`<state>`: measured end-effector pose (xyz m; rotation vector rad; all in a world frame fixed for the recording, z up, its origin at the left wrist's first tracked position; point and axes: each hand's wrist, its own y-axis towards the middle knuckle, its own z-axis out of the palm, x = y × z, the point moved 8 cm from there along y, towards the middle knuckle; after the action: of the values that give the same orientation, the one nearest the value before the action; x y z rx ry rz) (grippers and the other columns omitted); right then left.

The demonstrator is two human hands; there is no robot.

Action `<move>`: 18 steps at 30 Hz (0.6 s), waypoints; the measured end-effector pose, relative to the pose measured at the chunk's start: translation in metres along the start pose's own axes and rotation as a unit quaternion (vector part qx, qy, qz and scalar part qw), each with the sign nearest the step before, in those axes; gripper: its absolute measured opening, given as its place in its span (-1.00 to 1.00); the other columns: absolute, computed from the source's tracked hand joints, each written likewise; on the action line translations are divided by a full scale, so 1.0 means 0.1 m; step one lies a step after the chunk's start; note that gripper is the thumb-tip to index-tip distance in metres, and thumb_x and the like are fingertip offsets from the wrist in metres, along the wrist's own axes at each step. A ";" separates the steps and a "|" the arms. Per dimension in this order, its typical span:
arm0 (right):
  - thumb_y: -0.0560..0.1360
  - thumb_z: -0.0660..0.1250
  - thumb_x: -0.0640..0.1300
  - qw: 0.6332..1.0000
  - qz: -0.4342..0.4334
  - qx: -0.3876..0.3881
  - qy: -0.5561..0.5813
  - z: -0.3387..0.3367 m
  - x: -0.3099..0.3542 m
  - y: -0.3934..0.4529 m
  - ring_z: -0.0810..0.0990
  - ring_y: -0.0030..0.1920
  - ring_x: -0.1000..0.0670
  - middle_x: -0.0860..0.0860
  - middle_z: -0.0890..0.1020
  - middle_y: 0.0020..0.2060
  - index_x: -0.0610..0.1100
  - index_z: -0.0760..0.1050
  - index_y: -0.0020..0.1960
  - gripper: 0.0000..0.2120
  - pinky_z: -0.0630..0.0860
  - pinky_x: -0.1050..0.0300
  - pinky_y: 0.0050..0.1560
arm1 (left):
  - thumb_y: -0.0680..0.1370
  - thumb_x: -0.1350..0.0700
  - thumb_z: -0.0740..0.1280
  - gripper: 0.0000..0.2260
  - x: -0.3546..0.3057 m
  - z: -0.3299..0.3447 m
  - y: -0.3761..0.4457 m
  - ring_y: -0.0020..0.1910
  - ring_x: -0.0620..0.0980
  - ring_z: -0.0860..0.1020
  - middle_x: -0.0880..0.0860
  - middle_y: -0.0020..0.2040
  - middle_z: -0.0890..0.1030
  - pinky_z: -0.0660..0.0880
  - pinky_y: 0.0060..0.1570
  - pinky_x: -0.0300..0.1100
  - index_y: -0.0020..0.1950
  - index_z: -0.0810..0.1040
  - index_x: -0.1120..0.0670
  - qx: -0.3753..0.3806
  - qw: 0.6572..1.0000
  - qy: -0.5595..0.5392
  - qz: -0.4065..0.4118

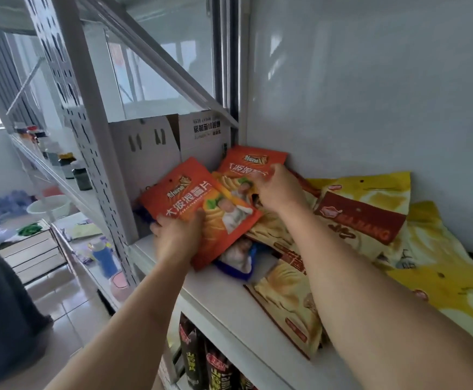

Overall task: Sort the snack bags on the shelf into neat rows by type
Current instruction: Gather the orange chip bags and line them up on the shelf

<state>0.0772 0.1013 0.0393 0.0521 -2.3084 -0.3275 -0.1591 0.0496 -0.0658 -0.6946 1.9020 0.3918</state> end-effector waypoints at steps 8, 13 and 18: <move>0.62 0.27 0.06 0.970 0.167 -0.066 0.166 0.27 -0.20 0.66 0.55 0.08 -0.13 -0.10 0.60 0.13 -0.21 0.51 0.31 -0.60 0.41 0.13 0.04 | 0.50 -0.38 0.24 -0.19 -0.36 0.11 0.49 0.49 0.23 0.25 0.14 0.53 0.30 0.24 0.46 0.17 0.56 0.17 0.12 0.050 0.959 0.186 0.207; 0.54 0.44 -0.04 0.917 0.230 -0.110 0.306 0.42 -0.31 0.66 0.56 -0.08 -0.09 -0.10 0.62 0.00 -0.23 0.56 0.24 -0.64 0.48 0.11 -0.06 | 0.57 -0.36 0.14 -0.27 -0.58 0.30 0.66 0.49 0.20 0.30 0.10 0.57 0.25 0.18 0.50 0.14 0.59 0.14 0.05 0.084 0.922 0.242 0.289; 0.34 0.59 0.12 0.903 0.289 -0.039 0.317 0.55 -0.42 0.76 0.66 -0.15 -0.13 -0.12 0.67 -0.11 -0.15 0.61 0.01 -0.58 0.62 0.00 -0.10 | 0.62 -0.31 0.08 -0.46 -0.73 0.61 0.66 0.55 0.08 0.21 -0.05 0.59 0.24 0.19 0.49 0.12 0.57 0.25 -0.15 0.191 0.884 0.249 0.347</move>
<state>0.0715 0.1928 -0.0076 -0.4910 -1.5647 -0.0703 -0.1346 0.1559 -0.0274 0.2086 2.6015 0.2713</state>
